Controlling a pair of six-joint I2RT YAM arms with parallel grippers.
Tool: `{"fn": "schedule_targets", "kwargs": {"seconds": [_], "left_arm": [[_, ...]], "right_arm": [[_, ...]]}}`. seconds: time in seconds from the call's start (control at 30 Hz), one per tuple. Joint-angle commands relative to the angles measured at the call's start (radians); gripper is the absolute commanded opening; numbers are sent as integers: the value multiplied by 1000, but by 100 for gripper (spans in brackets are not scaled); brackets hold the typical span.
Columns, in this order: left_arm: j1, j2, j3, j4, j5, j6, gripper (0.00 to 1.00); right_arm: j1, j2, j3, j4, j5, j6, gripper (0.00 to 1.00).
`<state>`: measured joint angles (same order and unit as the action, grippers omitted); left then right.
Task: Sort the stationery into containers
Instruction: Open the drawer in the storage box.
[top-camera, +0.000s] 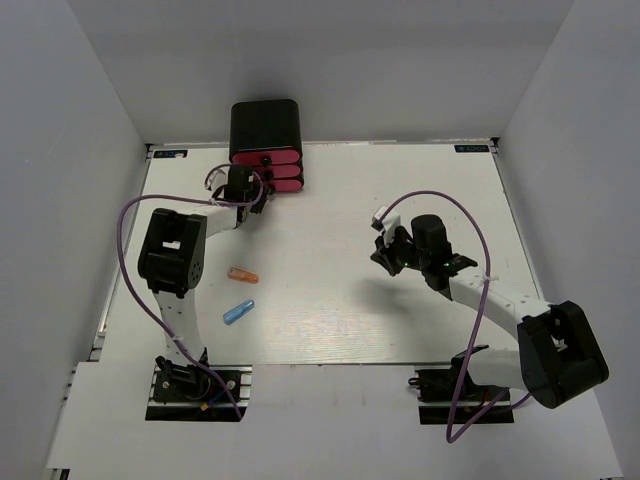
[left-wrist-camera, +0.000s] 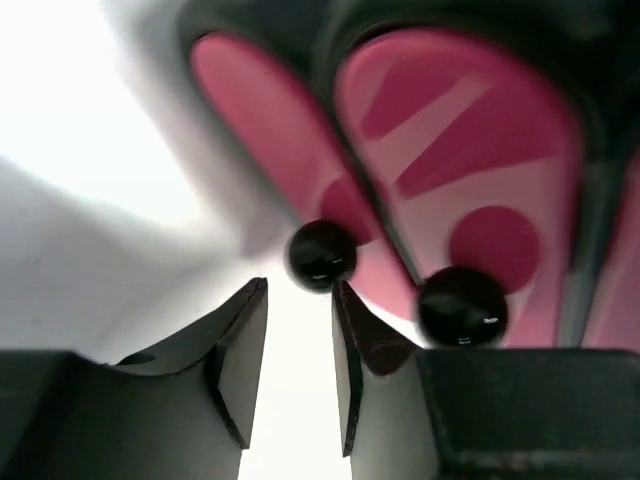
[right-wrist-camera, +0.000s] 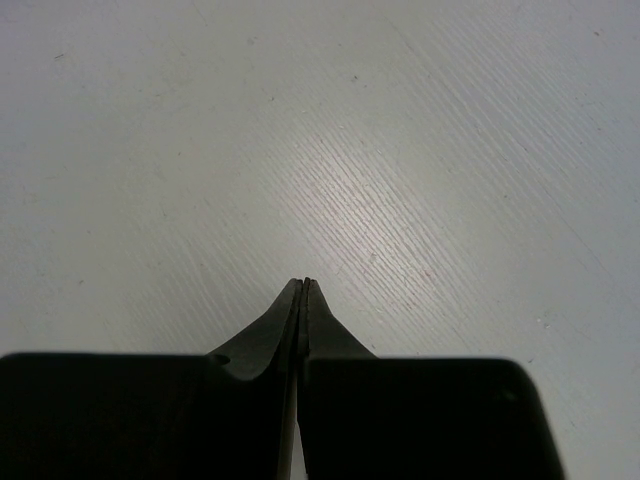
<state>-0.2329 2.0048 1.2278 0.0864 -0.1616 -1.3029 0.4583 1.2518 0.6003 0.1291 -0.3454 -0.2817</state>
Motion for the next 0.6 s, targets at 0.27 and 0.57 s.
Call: {"fn": "schedule_targets", "kwargs": {"seconds": [0.27,0.57], "left_arm": [[10,23,41,88,22,-6,47],[10,81,41,125,40,-6,48]], "right_arm": [[-3,3,15,12,-18,-25,0],[-3,17,30,10,-17,-30,0]]}}
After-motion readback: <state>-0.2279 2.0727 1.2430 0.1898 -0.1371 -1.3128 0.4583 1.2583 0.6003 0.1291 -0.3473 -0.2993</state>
